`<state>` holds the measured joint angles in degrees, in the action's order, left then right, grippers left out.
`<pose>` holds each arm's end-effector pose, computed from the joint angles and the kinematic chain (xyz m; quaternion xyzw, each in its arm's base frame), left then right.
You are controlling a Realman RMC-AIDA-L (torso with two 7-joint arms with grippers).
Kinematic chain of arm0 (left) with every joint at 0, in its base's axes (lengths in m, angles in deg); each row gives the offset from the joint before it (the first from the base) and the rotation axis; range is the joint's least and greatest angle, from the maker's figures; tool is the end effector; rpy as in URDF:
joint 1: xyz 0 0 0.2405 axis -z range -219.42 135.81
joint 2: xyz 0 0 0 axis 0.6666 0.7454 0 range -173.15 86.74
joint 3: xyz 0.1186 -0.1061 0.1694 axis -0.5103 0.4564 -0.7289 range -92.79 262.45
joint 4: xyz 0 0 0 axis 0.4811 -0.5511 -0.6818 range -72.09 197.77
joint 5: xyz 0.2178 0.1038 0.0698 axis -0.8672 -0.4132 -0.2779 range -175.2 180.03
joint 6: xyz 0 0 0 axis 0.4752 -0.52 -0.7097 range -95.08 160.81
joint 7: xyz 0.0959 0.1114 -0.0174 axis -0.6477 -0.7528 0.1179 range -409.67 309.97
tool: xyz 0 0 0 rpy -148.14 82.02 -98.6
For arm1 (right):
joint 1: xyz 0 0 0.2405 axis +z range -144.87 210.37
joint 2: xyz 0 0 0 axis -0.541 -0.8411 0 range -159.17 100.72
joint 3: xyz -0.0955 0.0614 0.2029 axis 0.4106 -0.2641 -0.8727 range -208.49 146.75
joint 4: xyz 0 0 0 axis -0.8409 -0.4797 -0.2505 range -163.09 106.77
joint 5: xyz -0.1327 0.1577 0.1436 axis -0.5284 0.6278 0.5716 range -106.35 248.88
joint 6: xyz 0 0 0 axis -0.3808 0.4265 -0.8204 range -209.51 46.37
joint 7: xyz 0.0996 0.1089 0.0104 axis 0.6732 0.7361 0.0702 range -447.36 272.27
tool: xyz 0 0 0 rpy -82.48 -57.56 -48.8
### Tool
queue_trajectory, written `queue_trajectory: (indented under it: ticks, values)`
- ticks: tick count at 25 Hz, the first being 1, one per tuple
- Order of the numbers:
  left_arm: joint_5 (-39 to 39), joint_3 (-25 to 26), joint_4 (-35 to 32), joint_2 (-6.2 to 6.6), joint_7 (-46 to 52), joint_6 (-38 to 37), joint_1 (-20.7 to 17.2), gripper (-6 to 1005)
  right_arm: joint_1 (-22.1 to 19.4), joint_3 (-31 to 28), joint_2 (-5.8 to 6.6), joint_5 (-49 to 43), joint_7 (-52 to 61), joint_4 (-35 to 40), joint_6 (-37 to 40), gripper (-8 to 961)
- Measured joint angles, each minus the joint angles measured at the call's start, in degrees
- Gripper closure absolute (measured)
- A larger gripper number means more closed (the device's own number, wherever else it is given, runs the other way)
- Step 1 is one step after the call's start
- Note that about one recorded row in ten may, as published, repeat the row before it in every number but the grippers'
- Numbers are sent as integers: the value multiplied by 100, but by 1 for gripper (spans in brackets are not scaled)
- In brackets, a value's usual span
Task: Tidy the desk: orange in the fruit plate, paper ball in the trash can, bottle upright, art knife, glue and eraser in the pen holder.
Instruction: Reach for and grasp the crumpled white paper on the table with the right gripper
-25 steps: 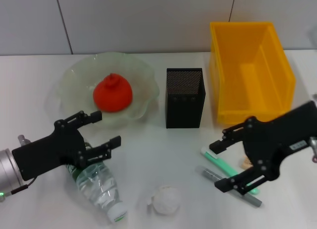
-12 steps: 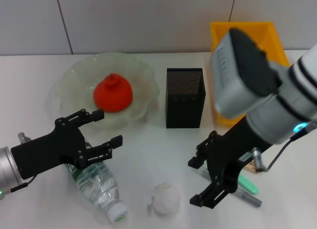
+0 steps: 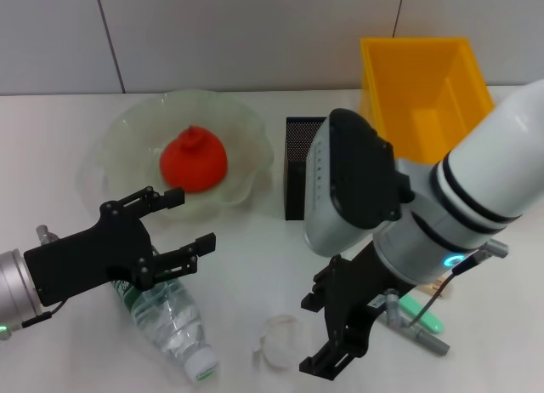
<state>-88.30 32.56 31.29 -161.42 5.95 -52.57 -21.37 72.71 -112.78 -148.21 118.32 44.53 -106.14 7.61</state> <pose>-0.2939 0.3206 -0.0053 -0.9171 -0.1244 -0.3038 0.2262 0.0713 0.3328 -0.0671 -0.9836 0.0607 -0.1696 0.0003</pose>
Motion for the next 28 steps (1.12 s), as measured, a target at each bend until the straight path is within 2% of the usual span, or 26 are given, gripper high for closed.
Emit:
queue_trajectory:
  ticks: [8, 19, 28]
  values:
    - [-5, -59, 22, -6, 1, 9, 4, 188, 54, 409, -17, -32, 216, 390, -594, 163]
    - [-7, -64, 52, -17, -24, 40, 54, 189, 228, 476, -38, -6, 229, 801, -826, 164]
    - [-7, -64, 53, -10, -25, 51, 75, 188, 449, 770, -36, 18, 246, 1069, -956, 169]
